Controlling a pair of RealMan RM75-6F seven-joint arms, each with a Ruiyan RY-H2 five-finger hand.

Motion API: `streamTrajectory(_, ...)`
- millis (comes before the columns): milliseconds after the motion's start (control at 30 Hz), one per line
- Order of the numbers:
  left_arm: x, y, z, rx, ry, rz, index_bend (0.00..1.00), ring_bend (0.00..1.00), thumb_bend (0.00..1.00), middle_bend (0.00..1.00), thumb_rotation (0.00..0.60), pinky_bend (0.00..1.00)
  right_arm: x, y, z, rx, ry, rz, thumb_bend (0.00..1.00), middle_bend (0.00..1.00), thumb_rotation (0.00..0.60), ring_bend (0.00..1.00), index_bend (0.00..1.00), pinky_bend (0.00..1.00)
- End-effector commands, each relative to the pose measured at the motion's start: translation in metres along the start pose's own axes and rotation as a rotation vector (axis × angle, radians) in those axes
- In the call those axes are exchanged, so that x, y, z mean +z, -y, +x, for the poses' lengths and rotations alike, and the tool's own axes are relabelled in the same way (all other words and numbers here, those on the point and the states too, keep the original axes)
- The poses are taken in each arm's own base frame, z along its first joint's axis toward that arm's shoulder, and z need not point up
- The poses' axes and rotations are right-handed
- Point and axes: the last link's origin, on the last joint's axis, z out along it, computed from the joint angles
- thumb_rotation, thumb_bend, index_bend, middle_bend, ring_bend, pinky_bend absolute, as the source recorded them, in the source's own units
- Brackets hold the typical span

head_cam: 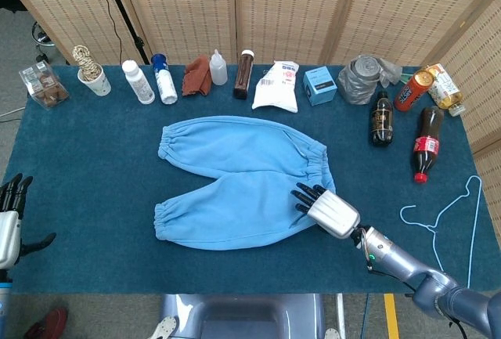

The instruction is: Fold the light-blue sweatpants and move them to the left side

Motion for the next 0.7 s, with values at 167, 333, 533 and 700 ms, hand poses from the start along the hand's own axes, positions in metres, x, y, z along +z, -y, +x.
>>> streamTrajectory(167,0.001,0.001,0.000,-0.003,0.004,0.004,0.00,0.00,0.00,0.00,0.600,0.00,0.008,0.003,-0.006,0.065,-0.023,0.018,0.39,0.43,0.600,0.35,0.64,0.55)
streamTrajectory(333,0.002,-0.003,-0.003,0.015,0.016,-0.014,0.00,0.00,0.00,0.00,0.600,0.00,0.008,0.001,-0.009,0.111,-0.042,0.011,0.48,0.46,0.600,0.38,0.66,0.60)
streamTrajectory(533,0.005,-0.016,-0.016,0.064,0.044,-0.125,0.00,0.00,0.00,0.00,0.600,0.00,0.008,-0.007,-0.013,0.169,-0.040,-0.021,0.52,0.47,0.600,0.40,0.66,0.63)
streamTrajectory(700,0.013,-0.029,-0.032,0.092,0.067,-0.305,0.00,0.00,0.00,0.00,0.600,0.00,0.004,-0.015,-0.014,0.283,-0.040,-0.062,0.52,0.47,0.600,0.40,0.67,0.63)
